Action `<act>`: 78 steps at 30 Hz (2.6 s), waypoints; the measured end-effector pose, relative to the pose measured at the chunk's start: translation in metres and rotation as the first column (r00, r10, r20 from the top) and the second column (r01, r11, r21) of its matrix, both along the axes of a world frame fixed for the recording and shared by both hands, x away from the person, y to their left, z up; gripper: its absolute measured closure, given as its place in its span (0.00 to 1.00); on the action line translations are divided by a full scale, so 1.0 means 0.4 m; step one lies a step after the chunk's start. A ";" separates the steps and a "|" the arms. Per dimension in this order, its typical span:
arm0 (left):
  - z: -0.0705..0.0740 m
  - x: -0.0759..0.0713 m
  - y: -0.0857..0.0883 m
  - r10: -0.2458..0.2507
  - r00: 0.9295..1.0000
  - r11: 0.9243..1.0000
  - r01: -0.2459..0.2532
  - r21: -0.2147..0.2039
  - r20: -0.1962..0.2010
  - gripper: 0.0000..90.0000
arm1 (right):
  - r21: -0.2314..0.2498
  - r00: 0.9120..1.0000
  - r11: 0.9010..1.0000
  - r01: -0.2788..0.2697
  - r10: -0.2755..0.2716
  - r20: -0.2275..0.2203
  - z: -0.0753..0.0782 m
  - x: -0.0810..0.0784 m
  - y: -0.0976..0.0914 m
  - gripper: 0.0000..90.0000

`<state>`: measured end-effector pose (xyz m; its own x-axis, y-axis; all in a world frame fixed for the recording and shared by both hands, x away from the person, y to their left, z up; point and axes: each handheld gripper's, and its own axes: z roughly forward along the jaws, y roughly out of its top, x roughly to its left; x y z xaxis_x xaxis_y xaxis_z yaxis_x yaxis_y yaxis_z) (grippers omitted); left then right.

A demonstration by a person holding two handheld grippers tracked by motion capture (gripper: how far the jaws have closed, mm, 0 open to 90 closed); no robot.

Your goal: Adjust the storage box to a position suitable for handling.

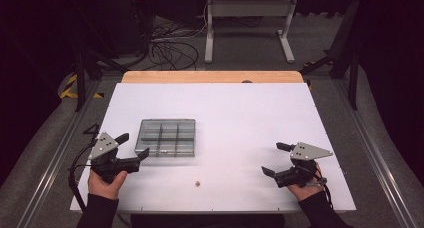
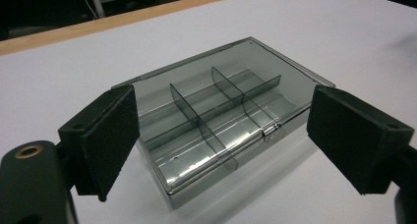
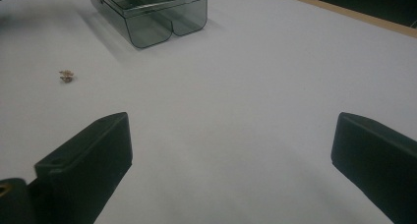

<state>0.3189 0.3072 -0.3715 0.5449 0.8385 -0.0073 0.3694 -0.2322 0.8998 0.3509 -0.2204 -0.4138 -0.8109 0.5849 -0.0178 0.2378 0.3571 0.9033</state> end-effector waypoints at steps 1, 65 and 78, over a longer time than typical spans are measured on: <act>0.001 0.005 0.001 -0.002 1.000 1.000 0.002 0.000 -0.005 0.14 | 0.001 1.000 1.000 -0.001 0.001 0.000 0.000 0.000 0.000 0.03; -0.102 0.211 0.055 0.164 0.931 0.976 -0.106 0.189 -0.326 0.99 | 0.004 1.000 1.000 -0.029 0.029 -0.011 -0.004 0.001 0.007 0.03; -0.108 0.214 0.053 0.164 0.926 0.978 -0.106 0.182 -0.339 0.99 | 0.004 0.999 0.999 -0.031 0.031 -0.011 -0.005 0.001 0.008 0.03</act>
<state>0.4044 0.3283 -0.4146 0.4129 0.9099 -0.0393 0.6922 -0.2855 0.6629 0.3513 -0.2173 -0.4157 -0.8290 0.5592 -0.0067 0.2364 0.3613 0.9020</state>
